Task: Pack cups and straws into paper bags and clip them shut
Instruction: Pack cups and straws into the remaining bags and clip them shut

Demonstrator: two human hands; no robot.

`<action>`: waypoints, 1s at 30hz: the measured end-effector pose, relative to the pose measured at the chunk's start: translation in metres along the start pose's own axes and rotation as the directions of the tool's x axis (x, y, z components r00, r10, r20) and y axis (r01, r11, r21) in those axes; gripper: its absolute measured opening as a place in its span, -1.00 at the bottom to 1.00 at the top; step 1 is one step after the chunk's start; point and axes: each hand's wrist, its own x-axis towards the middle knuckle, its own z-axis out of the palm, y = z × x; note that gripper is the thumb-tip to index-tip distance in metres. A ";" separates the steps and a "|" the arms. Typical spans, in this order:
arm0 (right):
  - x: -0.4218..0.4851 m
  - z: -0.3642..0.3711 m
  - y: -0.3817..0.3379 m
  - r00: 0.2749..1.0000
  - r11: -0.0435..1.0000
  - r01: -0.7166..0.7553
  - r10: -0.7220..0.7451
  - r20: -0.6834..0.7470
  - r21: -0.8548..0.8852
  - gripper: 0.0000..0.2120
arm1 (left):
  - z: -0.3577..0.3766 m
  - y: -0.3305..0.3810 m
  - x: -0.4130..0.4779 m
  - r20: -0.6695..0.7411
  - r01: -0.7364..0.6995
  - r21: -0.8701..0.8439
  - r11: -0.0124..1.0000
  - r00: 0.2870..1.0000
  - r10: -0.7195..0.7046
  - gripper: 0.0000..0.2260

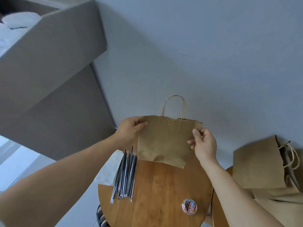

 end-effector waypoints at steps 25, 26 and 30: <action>-0.103 0.127 -0.376 0.827 0.823 0.551 -0.516 -0.223 0.140 -0.85 | -0.288 0.188 -0.165 -0.605 -0.436 0.066 0.897 0.698 0.383 -0.82; -0.111 0.136 -0.391 0.820 0.810 0.564 -0.528 -0.219 0.159 -0.86 | -0.302 0.192 -0.174 -0.633 -0.450 0.075 0.890 0.668 0.391 -0.81; -0.145 0.174 -0.448 0.794 0.758 0.607 -0.585 -0.163 0.239 -0.92 | -0.357 0.198 -0.207 -0.721 -0.456 0.124 0.881 0.569 0.396 -0.75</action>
